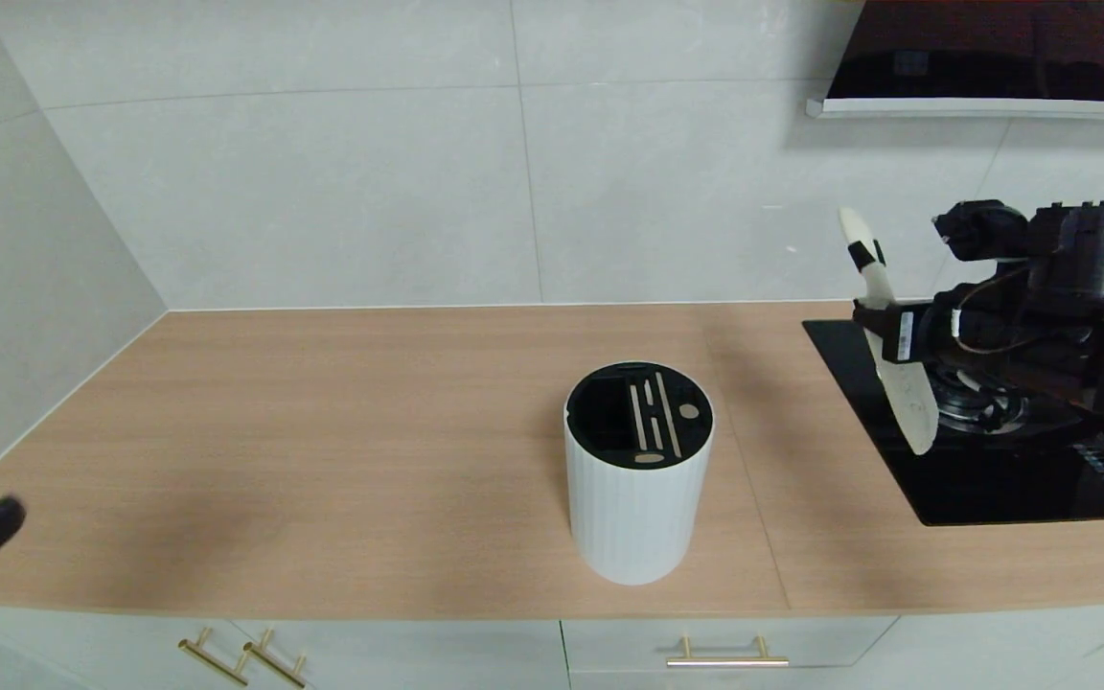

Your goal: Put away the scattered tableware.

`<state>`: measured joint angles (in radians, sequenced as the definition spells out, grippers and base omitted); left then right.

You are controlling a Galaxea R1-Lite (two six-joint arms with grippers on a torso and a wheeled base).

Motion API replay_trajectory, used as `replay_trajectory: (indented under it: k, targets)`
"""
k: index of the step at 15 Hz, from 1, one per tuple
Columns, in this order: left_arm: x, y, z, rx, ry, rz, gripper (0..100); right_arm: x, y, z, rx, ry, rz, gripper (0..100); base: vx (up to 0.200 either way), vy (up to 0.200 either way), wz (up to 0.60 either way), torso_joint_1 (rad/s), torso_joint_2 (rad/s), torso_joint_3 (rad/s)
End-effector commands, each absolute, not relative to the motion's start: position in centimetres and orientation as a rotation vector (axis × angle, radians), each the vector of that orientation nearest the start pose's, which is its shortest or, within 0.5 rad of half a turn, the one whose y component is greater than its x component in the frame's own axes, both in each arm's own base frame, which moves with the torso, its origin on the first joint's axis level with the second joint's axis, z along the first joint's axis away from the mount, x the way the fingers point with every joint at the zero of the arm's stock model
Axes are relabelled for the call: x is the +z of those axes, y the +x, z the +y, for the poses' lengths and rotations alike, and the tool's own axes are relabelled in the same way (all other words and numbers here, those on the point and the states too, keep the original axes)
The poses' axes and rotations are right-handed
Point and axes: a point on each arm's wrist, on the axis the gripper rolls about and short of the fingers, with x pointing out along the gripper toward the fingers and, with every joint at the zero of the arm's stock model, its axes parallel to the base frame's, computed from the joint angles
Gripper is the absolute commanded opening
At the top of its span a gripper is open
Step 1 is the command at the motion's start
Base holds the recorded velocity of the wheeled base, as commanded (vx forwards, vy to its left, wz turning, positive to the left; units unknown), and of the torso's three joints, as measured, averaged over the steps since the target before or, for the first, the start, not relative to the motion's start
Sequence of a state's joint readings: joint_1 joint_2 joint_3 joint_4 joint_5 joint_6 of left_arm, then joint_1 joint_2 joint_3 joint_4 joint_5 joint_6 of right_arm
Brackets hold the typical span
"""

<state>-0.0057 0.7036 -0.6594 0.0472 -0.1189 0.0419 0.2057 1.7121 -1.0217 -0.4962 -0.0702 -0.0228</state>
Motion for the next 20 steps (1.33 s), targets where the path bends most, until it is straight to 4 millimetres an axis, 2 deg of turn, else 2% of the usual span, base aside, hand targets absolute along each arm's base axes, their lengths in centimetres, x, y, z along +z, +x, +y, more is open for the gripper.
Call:
replay_trajectory:
  k: [1, 2, 3, 4, 6, 8, 9, 12, 14, 15, 16, 18, 20]
  targets:
    - [27.7, 17.9, -0.6, -0.142, -0.013, 0.175, 100, 26.2, 30.1, 8.2, 0.200, -0.037, 0.073, 0, 0.000, 0.000, 0.00, 0.000, 0.00, 0.000]
    - [27.4, 20.1, -0.7, -0.136, -0.054, 0.141, 100, 27.1, 29.1, 9.1, 0.235, -0.033, 0.049, 0, 0.000, 0.000, 0.00, 0.000, 0.00, 0.000]
    - [26.9, 21.5, -0.7, -0.127, -0.107, 0.077, 100, 27.1, 27.2, 10.4, 0.290, -0.028, 0.052, 0, 0.000, 0.000, 0.00, 0.000, 0.00, 0.000]
    - [26.5, 21.9, -0.8, -0.142, -0.127, 0.035, 100, 26.7, 26.1, 11.1, 0.329, -0.029, 0.061, 0, 0.000, 0.000, 0.00, 0.000, 0.00, 0.000]
    - [26.3, 21.8, -3.6, -0.281, -0.157, 0.007, 100, 28.1, 23.8, 12.2, 0.400, -0.017, 0.015, 0, 0.000, 0.000, 0.00, 0.000, 0.00, 0.000]
    - [25.8, 21.3, -6.3, -0.408, -0.264, 0.060, 100, 27.9, 22.5, 13.1, 0.454, -0.013, 0.035, 0, 0.000, 0.000, 0.00, 0.000, 0.00, 0.000]
    - [25.2, 21.2, -8.9, -0.511, -0.354, 0.129, 100, 27.7, 21.5, 14.4, 0.514, -0.011, 0.053, 0, 0.000, 0.000, 0.00, 0.000, 0.00, 0.000]
    - [23.9, 21.9, -12.1, -0.646, -0.476, 0.229, 100, 27.0, 20.1, 16.2, 0.599, -0.016, 0.086, 0, 0.000, 0.000, 0.00, 0.000, 0.00, 0.000]
    - [23.8, 22.0, -13.2, -0.715, -0.563, 0.237, 100, 26.6, 19.9, 16.9, 0.624, -0.026, 0.113, 0, 0.000, 0.000, 0.00, 0.000, 0.00, 0.000]
    - [24.5, 21.9, -13.9, -0.792, -0.640, 0.224, 100, 26.2, 19.4, 18.0, 0.636, -0.034, 0.126, 0, 0.000, 0.000, 0.00, 0.000, 0.00, 0.000]
    - [25.3, 22.0, -14.1, -0.856, -0.663, 0.208, 100, 25.7, 19.4, 18.6, 0.631, -0.042, 0.141, 0, 0.000, 0.000, 0.00, 0.000, 0.00, 0.000]
    - [25.7, 21.4, -14.0, -0.924, -0.739, 0.253, 100, 24.8, 19.1, 19.6, 0.660, -0.061, 0.172, 0, 0.000, 0.000, 0.00, 0.000, 0.00, 0.000]
    - [25.7, 21.3, -14.8, -0.979, -0.789, 0.277, 100, 24.4, 18.8, 20.3, 0.683, -0.068, 0.183, 0, 0.000, 0.000, 0.00, 0.000, 0.00, 0.000]
